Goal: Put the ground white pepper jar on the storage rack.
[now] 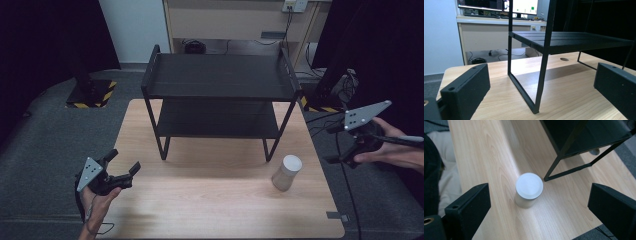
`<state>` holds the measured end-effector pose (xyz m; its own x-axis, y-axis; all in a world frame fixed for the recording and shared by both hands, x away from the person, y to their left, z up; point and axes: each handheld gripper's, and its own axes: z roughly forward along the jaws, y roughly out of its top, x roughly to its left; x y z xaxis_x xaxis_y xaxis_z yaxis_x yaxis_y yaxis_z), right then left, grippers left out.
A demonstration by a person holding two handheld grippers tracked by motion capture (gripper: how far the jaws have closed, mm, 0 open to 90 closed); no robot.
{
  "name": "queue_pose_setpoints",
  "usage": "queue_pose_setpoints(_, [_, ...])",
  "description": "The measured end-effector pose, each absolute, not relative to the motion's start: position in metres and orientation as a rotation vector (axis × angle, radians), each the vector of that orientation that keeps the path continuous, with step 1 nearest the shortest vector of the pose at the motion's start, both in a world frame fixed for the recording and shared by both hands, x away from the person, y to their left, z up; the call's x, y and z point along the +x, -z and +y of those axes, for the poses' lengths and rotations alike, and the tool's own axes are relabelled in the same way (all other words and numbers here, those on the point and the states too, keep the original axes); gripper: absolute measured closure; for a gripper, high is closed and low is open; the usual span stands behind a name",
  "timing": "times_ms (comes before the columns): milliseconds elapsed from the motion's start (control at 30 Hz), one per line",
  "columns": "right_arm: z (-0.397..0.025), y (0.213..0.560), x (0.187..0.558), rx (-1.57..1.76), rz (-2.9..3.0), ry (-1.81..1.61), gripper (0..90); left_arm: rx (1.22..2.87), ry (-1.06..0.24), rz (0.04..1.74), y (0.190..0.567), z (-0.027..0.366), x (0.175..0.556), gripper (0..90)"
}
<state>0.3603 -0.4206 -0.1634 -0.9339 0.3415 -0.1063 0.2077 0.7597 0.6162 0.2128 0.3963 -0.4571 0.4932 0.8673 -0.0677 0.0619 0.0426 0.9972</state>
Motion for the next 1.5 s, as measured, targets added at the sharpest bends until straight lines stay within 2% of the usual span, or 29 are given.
queue_pose_setpoints(400, [-0.395,0.226,0.390,0.455,2.832,-0.909,5.0,1.404,-0.772,0.886,0.457,0.397,0.212,0.0])
queue_pose_setpoints(933, [-0.375,0.272,0.411,0.453,2.906,-0.886,8.4,1.403,-0.777,0.881,0.457,0.397,0.212,0.0])
queue_pose_setpoints(1100, [-0.370,0.282,0.417,0.449,2.937,-0.864,17.4,1.403,-0.780,0.882,0.458,0.398,0.212,0.0])
queue_pose_setpoints(1333, [-0.370,0.289,0.420,0.451,2.942,-0.871,25.2,1.408,-0.776,0.879,0.458,0.398,0.212,0.0])
queue_pose_setpoints(1433, [-0.369,0.288,0.418,0.467,2.924,-0.862,32.5,1.410,-0.776,0.879,0.457,0.398,0.213,0.0])
queue_pose_setpoints(1500, [-0.368,0.287,0.417,0.487,2.922,-0.848,32.9,1.410,-0.776,0.879,0.458,0.398,0.212,0.0])
